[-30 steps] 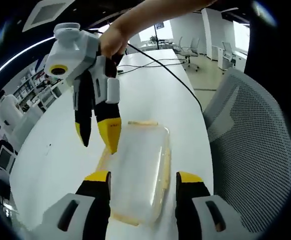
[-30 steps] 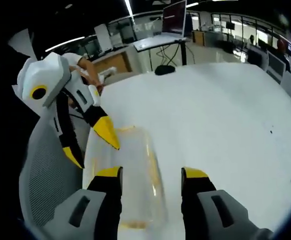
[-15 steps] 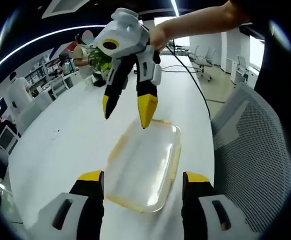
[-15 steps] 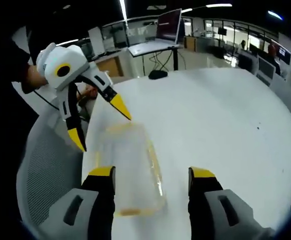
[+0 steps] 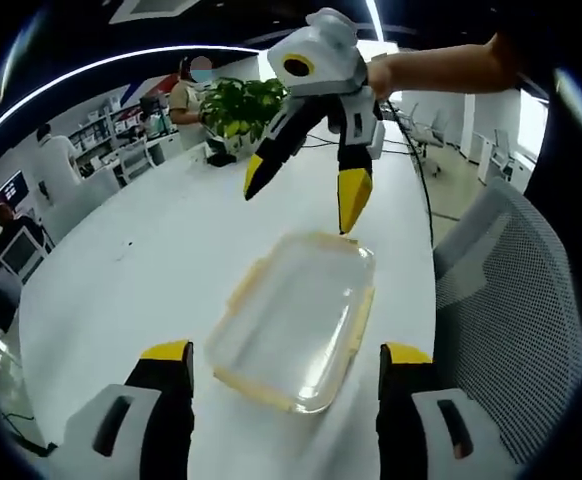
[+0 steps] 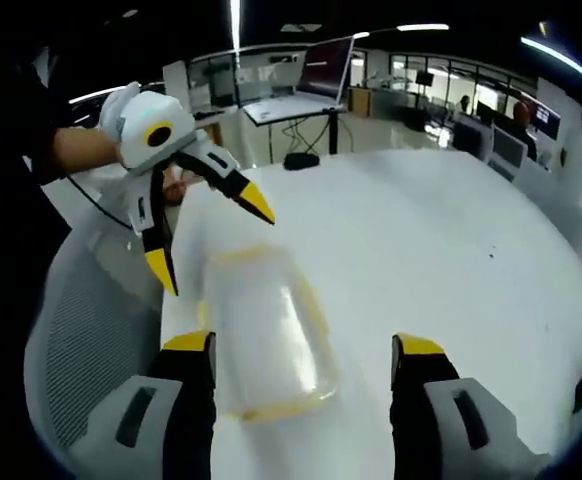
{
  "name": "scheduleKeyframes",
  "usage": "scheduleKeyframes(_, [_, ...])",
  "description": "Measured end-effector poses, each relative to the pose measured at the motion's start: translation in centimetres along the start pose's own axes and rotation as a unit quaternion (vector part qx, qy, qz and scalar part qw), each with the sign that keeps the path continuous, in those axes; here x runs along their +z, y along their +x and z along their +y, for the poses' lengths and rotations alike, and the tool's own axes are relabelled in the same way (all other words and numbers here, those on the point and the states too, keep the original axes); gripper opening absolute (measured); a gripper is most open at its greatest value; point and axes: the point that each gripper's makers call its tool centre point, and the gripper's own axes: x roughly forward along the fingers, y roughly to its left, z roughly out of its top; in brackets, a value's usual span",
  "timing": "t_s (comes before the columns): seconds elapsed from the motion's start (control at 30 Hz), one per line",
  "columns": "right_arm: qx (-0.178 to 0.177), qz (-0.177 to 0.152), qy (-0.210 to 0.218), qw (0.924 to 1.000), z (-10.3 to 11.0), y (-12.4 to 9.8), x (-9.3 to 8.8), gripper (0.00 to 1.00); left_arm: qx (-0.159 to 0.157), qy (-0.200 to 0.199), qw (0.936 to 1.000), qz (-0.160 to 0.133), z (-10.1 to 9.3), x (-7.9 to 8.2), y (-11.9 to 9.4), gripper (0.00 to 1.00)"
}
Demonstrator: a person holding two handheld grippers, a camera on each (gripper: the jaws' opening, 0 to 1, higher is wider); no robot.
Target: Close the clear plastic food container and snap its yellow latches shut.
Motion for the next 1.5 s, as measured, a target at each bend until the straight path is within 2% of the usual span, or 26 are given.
scheduleKeyframes(0.33, [-0.027, -0.004, 0.007, 0.9996, 1.3, -0.3, -2.0, 0.71, 0.018, -0.025, 0.9995, -0.009, 0.2, -0.8, -0.4, 0.8])
scheduleKeyframes(0.43, [-0.039, -0.01, 0.013, 0.9991, 1.6, -0.4, -2.5, 0.73, 0.028, -0.029, 0.9991, -0.014, 0.4, -1.0, -0.5, 0.79])
scheduleKeyframes(0.67, [-0.057, -0.015, 0.029, 0.9979, 2.3, -0.4, -3.8, 0.7, 0.029, -0.037, 0.9988, -0.01, 0.0, -1.6, -0.3, 0.77])
scheduleKeyframes(1.1, [-0.086, -0.023, 0.06, 0.9943, 3.1, 0.2, -5.7, 0.62, 0.038, -0.054, 0.9978, -0.006, -0.6, -2.9, 0.3, 0.65])
scheduleKeyframes(1.3, [-0.096, -0.032, 0.074, 0.9922, 3.4, 0.8, -5.8, 0.61, 0.053, -0.07, 0.9961, -0.014, -0.4, -3.0, 0.5, 0.6])
scheduleKeyframes(1.5, [-0.11, -0.049, 0.093, 0.9883, 3.4, 1.3, -5.5, 0.62, 0.052, -0.078, 0.9955, -0.015, -0.7, -3.0, 0.9, 0.6])
